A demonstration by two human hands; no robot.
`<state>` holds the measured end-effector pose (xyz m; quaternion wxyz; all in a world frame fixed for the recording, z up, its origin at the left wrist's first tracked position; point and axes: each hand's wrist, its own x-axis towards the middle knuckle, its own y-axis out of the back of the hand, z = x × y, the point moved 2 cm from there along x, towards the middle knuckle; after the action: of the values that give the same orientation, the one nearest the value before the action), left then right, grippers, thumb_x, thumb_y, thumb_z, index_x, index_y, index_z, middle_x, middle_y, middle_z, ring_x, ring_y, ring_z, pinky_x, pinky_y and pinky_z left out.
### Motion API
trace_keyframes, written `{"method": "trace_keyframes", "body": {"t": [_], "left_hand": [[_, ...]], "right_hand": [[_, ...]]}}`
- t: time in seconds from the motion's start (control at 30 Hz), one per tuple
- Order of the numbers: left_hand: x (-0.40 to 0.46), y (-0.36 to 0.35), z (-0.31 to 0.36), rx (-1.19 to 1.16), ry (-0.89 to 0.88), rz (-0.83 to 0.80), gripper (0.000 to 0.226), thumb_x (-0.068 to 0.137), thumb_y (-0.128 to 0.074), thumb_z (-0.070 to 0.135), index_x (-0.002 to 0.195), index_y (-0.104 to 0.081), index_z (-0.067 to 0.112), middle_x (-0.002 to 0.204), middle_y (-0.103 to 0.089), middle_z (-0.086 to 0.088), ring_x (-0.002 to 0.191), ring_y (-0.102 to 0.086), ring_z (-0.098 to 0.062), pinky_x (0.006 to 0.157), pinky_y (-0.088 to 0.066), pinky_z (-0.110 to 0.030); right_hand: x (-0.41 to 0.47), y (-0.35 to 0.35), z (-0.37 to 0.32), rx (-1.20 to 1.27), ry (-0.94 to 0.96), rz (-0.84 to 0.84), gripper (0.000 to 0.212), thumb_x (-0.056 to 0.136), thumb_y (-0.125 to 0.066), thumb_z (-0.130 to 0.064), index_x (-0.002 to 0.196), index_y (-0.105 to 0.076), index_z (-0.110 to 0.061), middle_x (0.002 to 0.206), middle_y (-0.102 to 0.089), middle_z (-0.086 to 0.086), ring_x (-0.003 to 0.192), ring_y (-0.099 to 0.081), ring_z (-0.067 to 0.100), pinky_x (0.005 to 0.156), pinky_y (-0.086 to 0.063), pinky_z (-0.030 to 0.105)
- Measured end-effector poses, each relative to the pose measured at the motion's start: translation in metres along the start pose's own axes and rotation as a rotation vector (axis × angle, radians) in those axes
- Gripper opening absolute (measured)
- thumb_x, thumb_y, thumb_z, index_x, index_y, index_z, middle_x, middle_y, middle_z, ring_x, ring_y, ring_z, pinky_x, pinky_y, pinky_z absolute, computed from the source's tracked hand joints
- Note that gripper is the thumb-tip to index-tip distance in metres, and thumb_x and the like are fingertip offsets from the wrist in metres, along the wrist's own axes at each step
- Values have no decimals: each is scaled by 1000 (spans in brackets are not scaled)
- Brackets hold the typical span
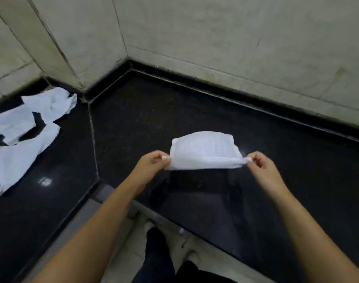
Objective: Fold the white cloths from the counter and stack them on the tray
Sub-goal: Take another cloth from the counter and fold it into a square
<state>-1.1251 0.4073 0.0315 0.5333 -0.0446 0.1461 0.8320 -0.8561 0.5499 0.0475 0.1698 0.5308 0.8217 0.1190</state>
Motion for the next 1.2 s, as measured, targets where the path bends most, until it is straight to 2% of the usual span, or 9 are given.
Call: {"method": "trace_keyframes", "body": {"t": [0.1,0.23,0.33,0.57,0.67,0.77,0.9,1.03,1.2], "left_hand": [[-28,-16,-40,148,158,-178,10,90,-61,15,81,-66,16,74,-66,2,68,-59,-2,67,-47,-16],[-34,-22,-54,288,225,-204,12,90,-61,17,79,-65,20,76,-66,5,69,-60,0,65,-46,-11],[-16,-20,-46,318,188,-119,11,90,-61,19,81,-66,18,84,-68,0,80,-62,-10,76,-48,-26],[50,-29,-29,519,128,-22,9,92,-56,23,92,-63,17,89,-62,1,84,-59,-13,69,-45,-25],[66,-33,-38,696,99,-71,6,92,-55,23,90,-60,21,93,-57,2,89,-57,-15,74,-43,-26],[76,-39,-40,1006,-31,-87,17,91,-55,24,108,-58,21,109,-53,-1,106,-51,-21,90,-43,-36],[85,-96,-13,1129,-402,-303,39,93,-48,20,132,-45,22,129,-47,-3,119,-44,-23,98,-37,-37],[77,-187,3,1201,-762,-754,56,91,-42,4,144,-34,23,147,-34,-3,136,-30,-22,109,-26,-36],[88,-211,9,1473,-949,-888,43,89,-44,2,130,-47,14,148,-31,-8,142,-21,-22,117,-13,-42]], "right_hand": [[-42,-2,53,-68,-162,-79,19,90,-54,0,73,-55,-10,66,-53,0,54,-45,-2,49,-34,9],[-68,-4,74,-76,-297,-124,10,87,-54,-1,84,-62,-6,76,-59,7,69,-51,14,61,-40,25],[-53,-4,69,-91,-303,-38,13,84,-54,-2,83,-63,-10,72,-58,4,68,-50,15,62,-40,29],[-1,-24,59,-177,-319,196,10,91,-48,-11,89,-58,-15,79,-57,-2,73,-50,14,60,-40,23],[6,-34,65,-275,-372,255,11,91,-48,-15,94,-59,-16,90,-63,2,84,-57,21,78,-48,35],[2,-39,67,-424,-377,287,22,92,-52,-21,113,-57,-17,107,-58,2,103,-55,23,98,-39,39],[-23,-36,69,-623,-449,275,41,94,-50,-35,131,-48,-17,127,-51,4,119,-46,24,98,-34,39],[-48,-43,73,-711,-528,259,33,95,-46,-37,121,-51,-18,121,-55,2,115,-47,23,93,-35,38],[-46,-43,68,-625,-572,215,15,90,-50,-27,97,-55,-15,105,-55,4,104,-49,25,84,-38,35]]}}
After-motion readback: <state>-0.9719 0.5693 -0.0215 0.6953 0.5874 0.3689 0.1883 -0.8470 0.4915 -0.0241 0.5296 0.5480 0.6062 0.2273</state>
